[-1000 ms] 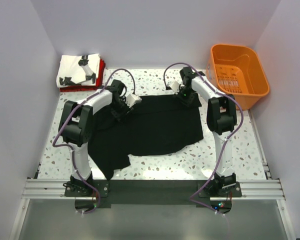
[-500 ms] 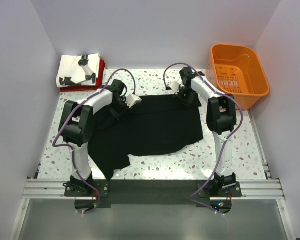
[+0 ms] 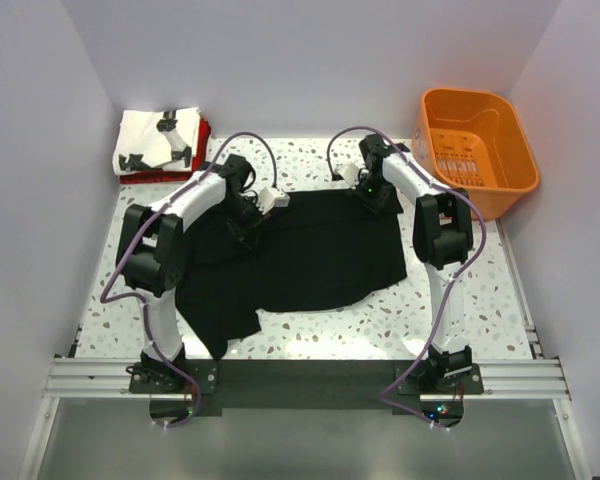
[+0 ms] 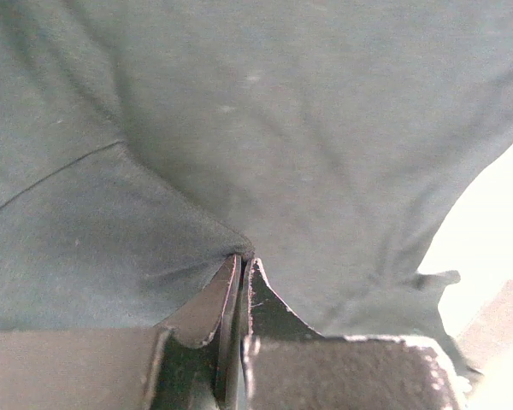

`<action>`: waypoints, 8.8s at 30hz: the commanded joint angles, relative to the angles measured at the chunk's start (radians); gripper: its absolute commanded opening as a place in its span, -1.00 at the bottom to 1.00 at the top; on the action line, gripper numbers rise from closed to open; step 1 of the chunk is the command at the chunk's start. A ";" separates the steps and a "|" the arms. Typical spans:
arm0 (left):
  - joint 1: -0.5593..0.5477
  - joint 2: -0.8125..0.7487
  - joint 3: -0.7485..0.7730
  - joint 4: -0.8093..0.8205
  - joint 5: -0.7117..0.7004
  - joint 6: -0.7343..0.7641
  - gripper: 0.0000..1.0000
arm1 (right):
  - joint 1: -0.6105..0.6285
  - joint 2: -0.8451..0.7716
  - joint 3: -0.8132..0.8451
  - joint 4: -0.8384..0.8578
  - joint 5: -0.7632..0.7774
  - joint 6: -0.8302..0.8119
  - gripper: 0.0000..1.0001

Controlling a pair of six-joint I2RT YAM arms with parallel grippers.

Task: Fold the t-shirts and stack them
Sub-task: Fold the tshirt

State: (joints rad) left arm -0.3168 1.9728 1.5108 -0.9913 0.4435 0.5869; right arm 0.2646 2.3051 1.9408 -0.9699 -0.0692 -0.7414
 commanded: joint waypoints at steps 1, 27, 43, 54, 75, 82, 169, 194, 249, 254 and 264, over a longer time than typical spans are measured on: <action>-0.018 0.017 0.034 -0.105 0.136 -0.005 -1.00 | 0.008 0.008 0.040 -0.001 0.012 -0.012 -0.38; 0.516 0.037 0.177 0.203 -0.032 -0.263 -0.07 | 0.047 0.062 0.087 0.072 0.043 0.030 -0.39; 0.553 0.136 0.144 0.316 0.099 -0.438 0.01 | 0.050 0.094 0.050 0.137 0.166 0.030 -0.41; 0.568 0.123 0.114 0.388 0.132 -0.489 -0.81 | 0.053 0.111 0.083 0.125 0.180 0.027 -0.41; 0.656 0.300 0.261 0.496 -0.066 -0.559 -1.00 | 0.094 0.160 0.118 0.220 0.316 0.060 -0.35; 0.654 0.299 0.411 0.370 0.035 -0.440 -0.32 | 0.099 0.136 0.221 0.175 0.298 0.067 -0.04; 0.015 -0.816 -0.985 0.123 -0.277 0.645 0.38 | 0.099 -0.671 -0.858 0.008 0.066 -0.079 0.09; 0.007 -0.825 -0.952 0.085 -0.227 0.565 -1.00 | 0.131 -0.786 -0.974 0.042 -0.017 -0.228 -0.13; 0.341 -0.445 -0.110 -0.099 -0.127 0.533 -1.00 | 0.012 -0.526 -0.495 -0.251 -0.008 -0.319 -1.00; 0.366 -0.295 0.018 -0.098 -0.112 0.542 -1.00 | 0.005 -0.418 -0.367 -0.253 0.026 -0.343 -1.00; 0.381 -0.149 0.118 -0.072 -0.104 0.544 -1.00 | 0.005 -0.239 -0.146 -0.247 0.089 -0.378 -1.00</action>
State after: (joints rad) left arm 0.0525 1.8015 1.5703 -1.1030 0.3222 1.1194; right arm 0.2710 2.0491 1.7344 -1.1934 -0.0208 -1.0859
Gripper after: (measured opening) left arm 0.028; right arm 0.017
